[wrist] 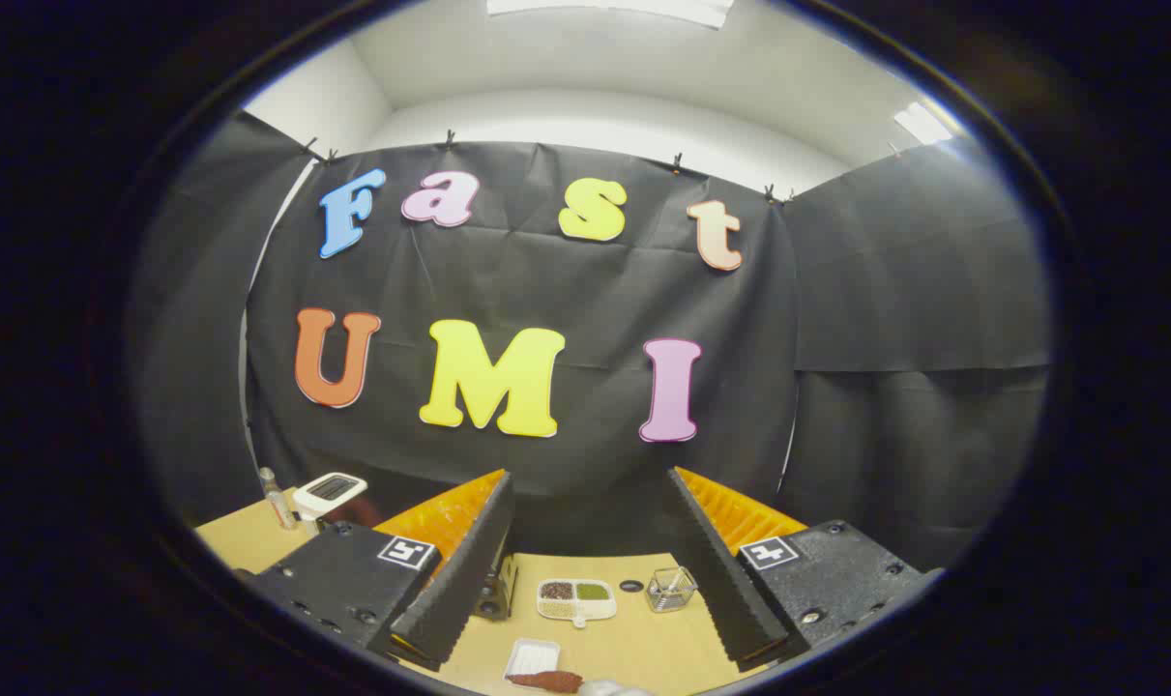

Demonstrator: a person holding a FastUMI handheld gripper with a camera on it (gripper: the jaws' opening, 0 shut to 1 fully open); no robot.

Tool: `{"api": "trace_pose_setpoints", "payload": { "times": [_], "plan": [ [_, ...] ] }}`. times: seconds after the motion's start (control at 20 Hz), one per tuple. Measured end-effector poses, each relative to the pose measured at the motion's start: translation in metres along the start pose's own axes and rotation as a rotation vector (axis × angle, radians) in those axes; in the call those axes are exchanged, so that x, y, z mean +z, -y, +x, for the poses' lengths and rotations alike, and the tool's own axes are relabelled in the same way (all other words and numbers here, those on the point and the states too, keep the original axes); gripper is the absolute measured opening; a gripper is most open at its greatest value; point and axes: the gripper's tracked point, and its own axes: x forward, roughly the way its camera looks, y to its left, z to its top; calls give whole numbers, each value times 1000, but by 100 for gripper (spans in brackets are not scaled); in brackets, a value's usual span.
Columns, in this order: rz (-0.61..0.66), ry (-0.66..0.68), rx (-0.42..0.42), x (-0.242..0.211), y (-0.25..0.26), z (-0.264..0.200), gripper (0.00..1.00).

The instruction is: Open the toaster oven, put the food inside, and close the toaster oven door.

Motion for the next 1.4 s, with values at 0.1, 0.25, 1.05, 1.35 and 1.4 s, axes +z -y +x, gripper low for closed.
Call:
{"api": "trace_pose_setpoints", "payload": {
  "times": [0.1,0.25,1.05,1.35,1.4],
  "plan": [
    [-4,-2,2,1,-2,0,99],
    [1,-8,3,-2,-2,-1,99],
    [-95,-4,-84,5,43,-32,99],
    [-99,5,-112,29,33,-60,99],
    [-92,0,-99,30,22,-59,99]
  ]
}}
